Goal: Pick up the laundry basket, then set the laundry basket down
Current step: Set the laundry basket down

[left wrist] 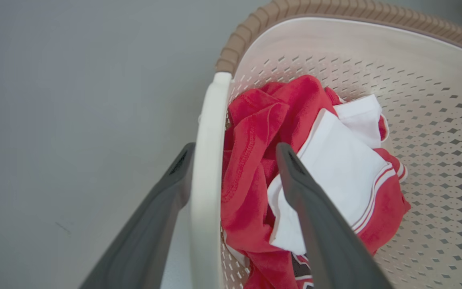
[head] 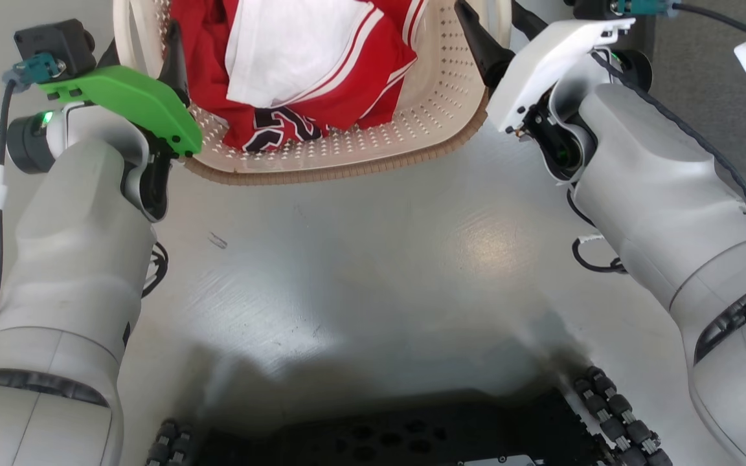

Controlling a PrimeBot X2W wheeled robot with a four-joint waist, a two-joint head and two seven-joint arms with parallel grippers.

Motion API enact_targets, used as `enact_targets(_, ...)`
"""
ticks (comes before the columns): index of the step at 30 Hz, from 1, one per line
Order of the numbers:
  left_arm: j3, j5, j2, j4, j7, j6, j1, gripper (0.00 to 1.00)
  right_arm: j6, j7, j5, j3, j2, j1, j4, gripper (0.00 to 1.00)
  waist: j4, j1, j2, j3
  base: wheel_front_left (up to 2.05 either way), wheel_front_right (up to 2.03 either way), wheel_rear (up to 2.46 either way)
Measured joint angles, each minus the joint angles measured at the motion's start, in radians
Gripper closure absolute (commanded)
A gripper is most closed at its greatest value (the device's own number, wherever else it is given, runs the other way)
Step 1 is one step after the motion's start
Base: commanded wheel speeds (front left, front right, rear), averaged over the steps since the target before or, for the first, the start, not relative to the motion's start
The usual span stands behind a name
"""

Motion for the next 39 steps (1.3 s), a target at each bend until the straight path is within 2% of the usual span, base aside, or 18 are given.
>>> enact_targets(18,0.011,0.019,0.0,-0.007,0.0,-0.01,0.117,0.0,-0.001,-0.026,0.02,0.005,0.001,0.081,0.053,0.0,-0.008,0.0,0.0,-0.159,0.0,0.0,0.0)
enact_targets(39,0.064,0.031,0.003,-0.126,0.001,-0.023,0.286,0.0,0.0,-0.046,0.012,0.002,0.001,0.212,0.064,0.0,0.004,0.0,0.0,-0.41,0.0,0.0,0.0)
